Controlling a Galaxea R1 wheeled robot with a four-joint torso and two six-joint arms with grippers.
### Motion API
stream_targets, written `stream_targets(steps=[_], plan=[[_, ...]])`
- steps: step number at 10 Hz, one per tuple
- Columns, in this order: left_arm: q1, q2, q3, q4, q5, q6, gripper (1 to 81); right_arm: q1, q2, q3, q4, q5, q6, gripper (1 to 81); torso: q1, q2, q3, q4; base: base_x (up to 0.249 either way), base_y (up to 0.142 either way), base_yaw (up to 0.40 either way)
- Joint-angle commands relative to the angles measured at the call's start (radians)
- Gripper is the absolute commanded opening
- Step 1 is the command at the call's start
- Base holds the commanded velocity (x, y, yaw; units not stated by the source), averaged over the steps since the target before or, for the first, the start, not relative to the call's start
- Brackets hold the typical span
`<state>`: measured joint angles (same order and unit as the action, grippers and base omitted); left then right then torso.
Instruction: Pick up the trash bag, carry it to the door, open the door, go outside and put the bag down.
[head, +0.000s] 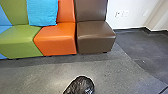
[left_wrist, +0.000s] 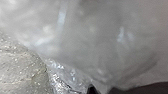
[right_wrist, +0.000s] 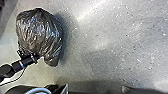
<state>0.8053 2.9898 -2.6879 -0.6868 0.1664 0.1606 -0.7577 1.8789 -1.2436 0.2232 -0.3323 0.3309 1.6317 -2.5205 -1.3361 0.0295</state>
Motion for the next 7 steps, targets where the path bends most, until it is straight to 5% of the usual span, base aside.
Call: stream_targets(steps=[1, 2, 3, 4, 5, 7], plan=[[-0.084, -0.069, 0.106, 0.004, 0.081, 0.014, 1.0, 0.050, -0.024, -0.006, 0.021, -0.053, -0.001, 81.1, -0.061, 0.094, 0.000, 0.000, 0.000, 0.000, 0.000], [-0.084, -0.090, 0.144, 0.003, 0.081, 0.014, 1.0, 0.042, -0.012, -0.009, 0.019, -0.053, -0.001, 81.1, -0.082, 0.129, 0.000, 0.000, 0.000, 0.000, 0.000], [-0.084, -0.110, 0.189, 0.003, 0.081, 0.014, 1.0, 0.028, 0.004, -0.022, 0.019, -0.050, -0.001, 81.1, -0.232, 0.363, 0.000, 0.000, 0.000, 0.000, 0.000], [-0.084, -0.123, 0.214, 0.001, 0.079, 0.014, 1.0, 0.016, 0.010, -0.029, 0.021, -0.047, -0.001, 81.1, -0.130, 0.205, -0.001, 0.000, 0.000, 0.000, 0.000], [-0.084, -0.139, 0.246, 0.001, 0.079, 0.014, 1.0, 0.002, 0.018, -0.042, 0.021, -0.045, -0.001, 81.1, -0.150, 0.238, -0.001, 0.000, 0.000, 0.000, 0.000], [-0.084, -0.158, 0.273, 0.000, 0.079, 0.014, 1.0, -0.030, 0.041, -0.071, 0.022, -0.034, -0.009, 81.1, -0.195, 0.314, 0.097, 0.000, 0.000, 0.000, 0.000]])
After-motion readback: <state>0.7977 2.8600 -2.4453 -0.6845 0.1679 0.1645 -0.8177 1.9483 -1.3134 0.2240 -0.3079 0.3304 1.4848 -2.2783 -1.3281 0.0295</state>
